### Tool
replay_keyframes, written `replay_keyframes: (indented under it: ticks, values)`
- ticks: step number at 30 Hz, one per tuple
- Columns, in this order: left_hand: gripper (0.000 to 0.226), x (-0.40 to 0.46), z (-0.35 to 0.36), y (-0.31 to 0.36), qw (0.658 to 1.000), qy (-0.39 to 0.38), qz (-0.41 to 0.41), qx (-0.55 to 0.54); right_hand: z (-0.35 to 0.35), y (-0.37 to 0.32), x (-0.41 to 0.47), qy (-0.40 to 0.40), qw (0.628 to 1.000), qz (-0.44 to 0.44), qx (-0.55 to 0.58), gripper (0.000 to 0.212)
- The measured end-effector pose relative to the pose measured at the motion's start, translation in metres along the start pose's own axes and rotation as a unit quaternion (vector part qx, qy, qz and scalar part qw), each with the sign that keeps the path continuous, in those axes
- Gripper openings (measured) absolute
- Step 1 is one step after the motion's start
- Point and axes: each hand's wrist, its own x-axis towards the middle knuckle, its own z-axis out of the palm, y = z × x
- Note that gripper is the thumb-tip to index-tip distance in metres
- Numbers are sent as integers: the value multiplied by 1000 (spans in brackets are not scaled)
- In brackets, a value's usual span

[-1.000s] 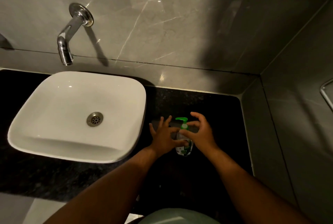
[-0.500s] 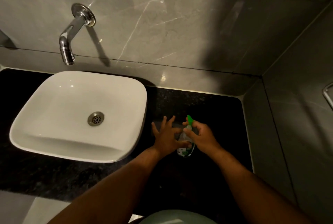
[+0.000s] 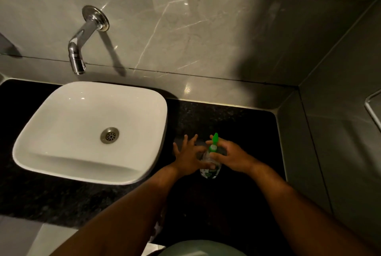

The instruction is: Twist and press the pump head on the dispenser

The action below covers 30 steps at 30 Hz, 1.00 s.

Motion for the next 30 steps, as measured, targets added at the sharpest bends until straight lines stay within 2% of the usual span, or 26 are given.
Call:
replay_keyframes:
  ticks: [2,4,7,9,11,15,20,25,28,30]
  values:
    - [73,-1,-2,1,1000,-22,-10,-12,-5,2,-1,-20,999,-2,-49,41]
    - [71,-2,-2,4,1000,-23,-15,-12,-6,2,-2,-1,997,7,-79,39]
    - [60,-4,2,5,1000,10,-18,-20,-1,2,-5,35,999,-10,-41,37]
    - [57,-5,6,2,999,39,-18,-25,5,1,-8,50,998,-11,25,30]
    - [60,-5,9,-1,998,64,-9,-16,10,-1,-11,68,995,2,75,28]
    - [69,-3,13,-5,993,113,13,25,19,-2,-11,109,992,3,67,27]
    - [54,-4,17,-5,984,172,-2,48,31,-2,-8,162,986,9,28,37]
    - [46,-4,13,0,983,165,2,86,41,3,-9,225,974,16,-18,35]
    - [49,-4,13,3,982,167,9,90,42,-1,-13,236,971,40,5,39]
    - [51,-3,15,4,981,171,11,90,39,-5,-19,220,974,45,13,50]
